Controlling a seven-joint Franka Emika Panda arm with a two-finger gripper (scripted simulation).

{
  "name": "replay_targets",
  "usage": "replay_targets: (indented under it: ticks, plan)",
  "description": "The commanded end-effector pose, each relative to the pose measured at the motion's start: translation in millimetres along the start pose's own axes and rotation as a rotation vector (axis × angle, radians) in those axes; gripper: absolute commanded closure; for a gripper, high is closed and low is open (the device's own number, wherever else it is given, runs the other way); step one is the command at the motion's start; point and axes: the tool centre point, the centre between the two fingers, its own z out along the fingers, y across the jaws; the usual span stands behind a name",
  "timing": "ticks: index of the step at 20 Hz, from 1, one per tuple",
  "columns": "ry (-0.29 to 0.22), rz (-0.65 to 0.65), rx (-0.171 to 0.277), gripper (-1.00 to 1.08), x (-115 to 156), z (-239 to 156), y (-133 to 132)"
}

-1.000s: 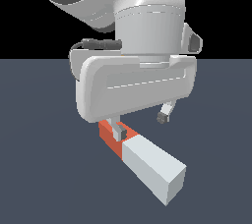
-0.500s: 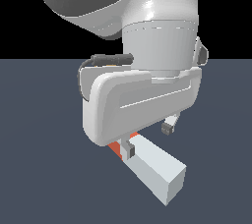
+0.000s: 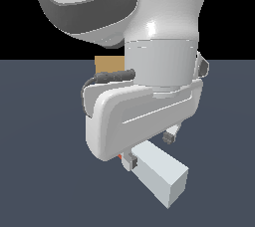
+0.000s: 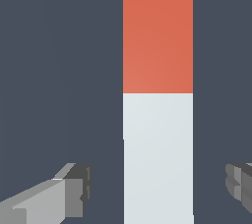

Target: Insert the peg into the horizontal hole in a box.

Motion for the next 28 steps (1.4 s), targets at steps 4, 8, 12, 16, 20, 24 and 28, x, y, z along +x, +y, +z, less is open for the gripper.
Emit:
replay_targets:
  ticks: [4, 8, 12, 16, 20, 24, 28]
  plan:
    - [0.001, -0.003, 0.001, -0.92, 0.9, 27.4, -0.4]
    - [0.001, -0.003, 0.001, -0.92, 0.2, 35.0, 0.3]
    - [0.001, -0.003, 0.001, 1.08, -0.2, 34.9, 0.7]
    - [0.001, -0.003, 0.001, 1.08, -0.2, 34.9, 0.7]
    - [0.001, -0.003, 0.001, 1.08, -0.2, 34.9, 0.7]
    - [0.002, 0.000, 0.001, 1.08, 1.8, 34.8, 0.6]
    - [0.002, 0.016, 0.001, 1.08, 9.1, 33.5, 0.8]
